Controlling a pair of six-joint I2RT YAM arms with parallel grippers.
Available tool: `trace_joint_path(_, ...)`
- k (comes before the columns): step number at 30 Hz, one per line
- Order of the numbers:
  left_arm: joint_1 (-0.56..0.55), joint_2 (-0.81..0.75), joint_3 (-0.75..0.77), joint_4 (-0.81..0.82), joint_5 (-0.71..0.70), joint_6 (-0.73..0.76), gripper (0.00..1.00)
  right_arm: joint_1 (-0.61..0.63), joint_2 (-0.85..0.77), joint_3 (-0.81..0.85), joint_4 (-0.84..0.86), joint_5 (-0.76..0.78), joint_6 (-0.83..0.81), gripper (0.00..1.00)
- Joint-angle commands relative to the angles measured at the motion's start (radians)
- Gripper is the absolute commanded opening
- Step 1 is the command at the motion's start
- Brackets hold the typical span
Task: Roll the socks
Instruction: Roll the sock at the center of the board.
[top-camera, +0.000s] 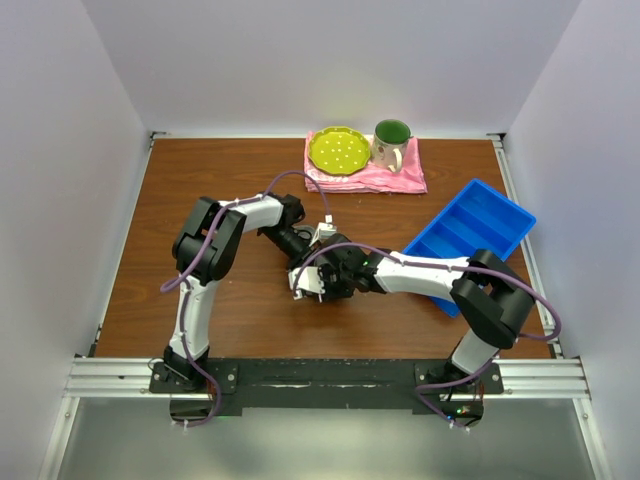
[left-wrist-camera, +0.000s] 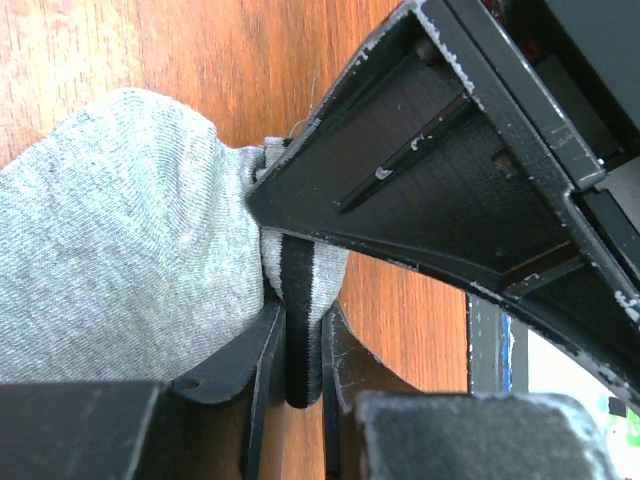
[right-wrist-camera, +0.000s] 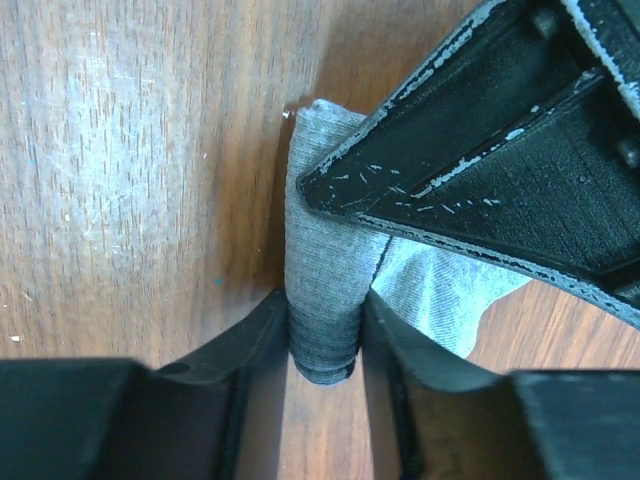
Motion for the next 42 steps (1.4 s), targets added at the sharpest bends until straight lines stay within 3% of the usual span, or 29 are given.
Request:
trace_joint_path(1,0.003,0.066,-0.032,0.05,-0.236,0.03,0.02,0.013,0.019,0.029,0.015,-0.038,0.01,0.29)
trace_joint_path(5,0.003,0.061,-0.035,0.053,-0.245,0.033,0.06,0.013,0.025,0.041,-0.008,-0.053,0.013,0.12)
trace_joint_path(12,0.003,0.01,-0.052,0.085,-0.265,0.062,0.29,0.013,0.059,0.068,-0.061,-0.073,0.024,0.0)
trace_joint_path(22,0.003,-0.117,-0.121,0.136,-0.251,0.138,0.46,0.013,0.07,0.077,-0.076,-0.091,0.044,0.0)
trace_joint_path(27,0.004,-0.187,-0.176,0.215,-0.265,0.132,0.61,0.013,0.077,0.083,-0.085,-0.101,0.05,0.0)
trace_joint_path(33,0.018,-0.282,-0.233,0.327,-0.26,0.113,0.66,0.013,0.082,0.089,-0.094,-0.108,0.056,0.0)
trace_joint_path(37,0.05,-0.364,-0.286,0.422,-0.24,0.081,0.74,0.013,0.088,0.092,-0.094,-0.11,0.061,0.0)
trace_joint_path(42,0.102,-0.468,-0.369,0.557,-0.219,0.04,0.75,0.013,0.096,0.095,-0.099,-0.111,0.062,0.0)
